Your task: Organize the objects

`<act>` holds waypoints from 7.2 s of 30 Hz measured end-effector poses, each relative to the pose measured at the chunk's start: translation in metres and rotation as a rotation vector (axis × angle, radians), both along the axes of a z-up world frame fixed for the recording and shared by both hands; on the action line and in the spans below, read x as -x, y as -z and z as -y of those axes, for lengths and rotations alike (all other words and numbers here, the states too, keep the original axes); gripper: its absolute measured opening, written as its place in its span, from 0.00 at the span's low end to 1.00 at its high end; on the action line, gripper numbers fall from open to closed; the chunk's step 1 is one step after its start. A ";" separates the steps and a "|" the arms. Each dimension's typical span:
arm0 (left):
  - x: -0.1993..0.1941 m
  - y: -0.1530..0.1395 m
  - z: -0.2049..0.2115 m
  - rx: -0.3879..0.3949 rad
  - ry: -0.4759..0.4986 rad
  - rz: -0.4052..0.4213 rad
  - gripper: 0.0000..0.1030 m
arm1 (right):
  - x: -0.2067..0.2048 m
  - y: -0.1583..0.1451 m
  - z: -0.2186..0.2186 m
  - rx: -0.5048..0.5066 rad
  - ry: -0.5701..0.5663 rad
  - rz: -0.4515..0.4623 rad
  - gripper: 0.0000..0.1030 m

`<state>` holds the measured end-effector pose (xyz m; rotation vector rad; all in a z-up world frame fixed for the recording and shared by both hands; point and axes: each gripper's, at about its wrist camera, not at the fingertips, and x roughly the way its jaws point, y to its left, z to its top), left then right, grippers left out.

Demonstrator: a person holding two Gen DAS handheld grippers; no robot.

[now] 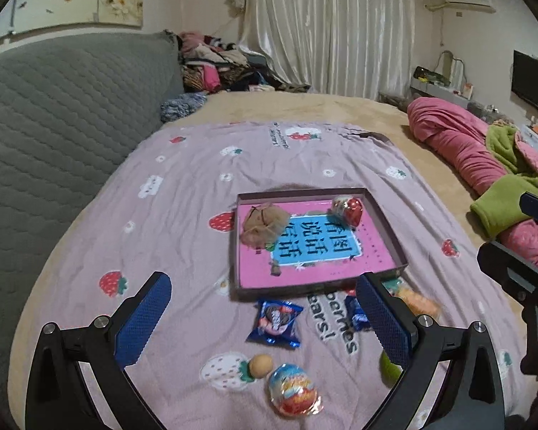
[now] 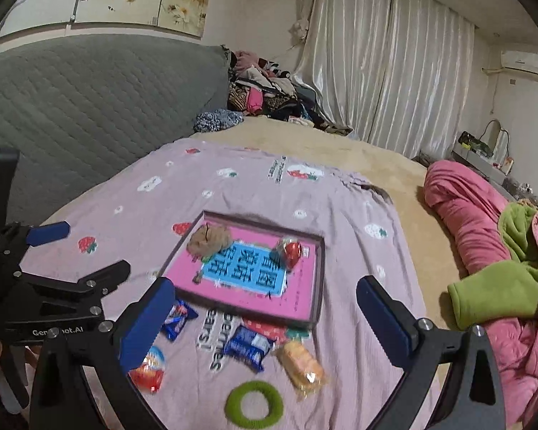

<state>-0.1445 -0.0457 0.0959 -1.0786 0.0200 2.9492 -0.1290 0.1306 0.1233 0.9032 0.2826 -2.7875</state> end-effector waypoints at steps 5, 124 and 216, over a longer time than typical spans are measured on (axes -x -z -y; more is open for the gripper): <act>-0.033 0.015 -0.004 -0.013 0.006 -0.002 1.00 | -0.025 0.015 -0.007 0.020 0.001 0.018 0.99; -0.019 0.194 -0.034 -0.100 0.056 0.247 0.54 | 0.001 0.214 -0.061 0.172 0.048 0.324 0.15; -0.072 0.020 -0.026 -0.015 0.075 -0.064 0.52 | -0.076 0.043 -0.020 0.097 -0.008 -0.067 0.14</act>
